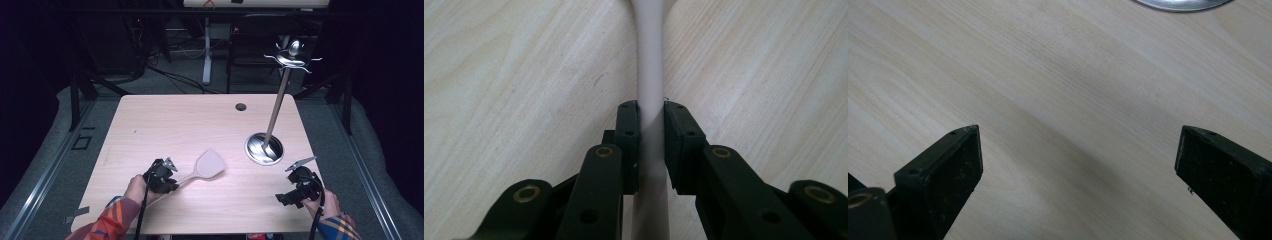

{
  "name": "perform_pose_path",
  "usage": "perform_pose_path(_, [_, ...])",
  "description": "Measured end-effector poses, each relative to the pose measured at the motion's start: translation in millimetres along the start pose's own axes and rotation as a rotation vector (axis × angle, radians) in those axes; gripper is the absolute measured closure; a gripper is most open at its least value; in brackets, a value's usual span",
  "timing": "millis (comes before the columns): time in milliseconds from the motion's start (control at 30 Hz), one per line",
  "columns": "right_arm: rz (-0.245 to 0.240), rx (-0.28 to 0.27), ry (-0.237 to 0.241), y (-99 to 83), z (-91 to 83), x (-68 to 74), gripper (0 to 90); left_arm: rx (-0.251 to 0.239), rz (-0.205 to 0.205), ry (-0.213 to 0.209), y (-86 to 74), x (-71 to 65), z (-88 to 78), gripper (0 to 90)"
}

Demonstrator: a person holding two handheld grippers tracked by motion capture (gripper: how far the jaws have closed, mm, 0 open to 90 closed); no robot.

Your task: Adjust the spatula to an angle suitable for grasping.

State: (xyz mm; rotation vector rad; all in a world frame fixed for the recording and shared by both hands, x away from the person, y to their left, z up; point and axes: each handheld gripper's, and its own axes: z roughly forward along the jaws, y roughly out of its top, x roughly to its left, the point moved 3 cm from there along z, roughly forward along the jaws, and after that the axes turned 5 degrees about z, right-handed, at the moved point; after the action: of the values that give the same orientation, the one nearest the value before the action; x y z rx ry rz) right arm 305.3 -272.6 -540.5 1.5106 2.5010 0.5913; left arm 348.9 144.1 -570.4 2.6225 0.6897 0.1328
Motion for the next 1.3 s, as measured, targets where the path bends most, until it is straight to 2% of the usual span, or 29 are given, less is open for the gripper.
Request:
perform_pose_path(167, [-0.009, 0.019, -0.006, -0.3, 1.0, -0.2, 4.9, 0.023, -0.002, -0.008, -0.3, 0.7, 3.0, 77.6])
perform_pose_path(233, [0.001, 0.009, -0.003, -0.6, 2.3, 0.2, 4.9, 0.048, 0.003, -0.013, 0.1, 2.0, 6.5, 77.1])
perform_pose_path(433, [-0.017, 0.027, -0.005, -0.3, 2.6, -0.6, 4.9, 0.053, -0.005, -0.016, 0.5, 2.5, 6.9, 76.8])
perform_pose_path(567, [-0.014, 0.034, 0.001, -0.1, 2.7, -0.4, 4.9, 0.074, -0.002, -0.005, 1.3, 1.3, 10.1, 76.2])
perform_pose_path(733, [-0.011, 0.023, 0.005, -0.2, 3.3, 0.2, 4.9, 0.081, 0.023, 0.005, 1.9, 0.2, 9.8, 77.6])
perform_pose_path(833, [-0.014, 0.029, 0.008, -0.2, 3.1, 0.0, 5.0, 0.069, 0.037, 0.021, 2.6, -0.3, 7.6, 77.8])
perform_pose_path(967, [-0.014, 0.025, 0.006, -0.3, 3.3, 0.2, 5.0, 0.016, 0.046, 0.029, 6.4, -2.3, 0.8, 78.0])
perform_pose_path(1167, [-0.014, 0.03, 0.005, -0.4, 3.1, 0.5, 5.0, -0.015, 0.048, 0.01, 9.6, -5.0, -2.4, 78.0])
perform_pose_path(1300, [-0.019, 0.038, 0.003, -0.4, 3.3, 0.1, 5.0, -0.052, 0.053, 0.007, 13.3, -7.6, -6.4, 78.0])
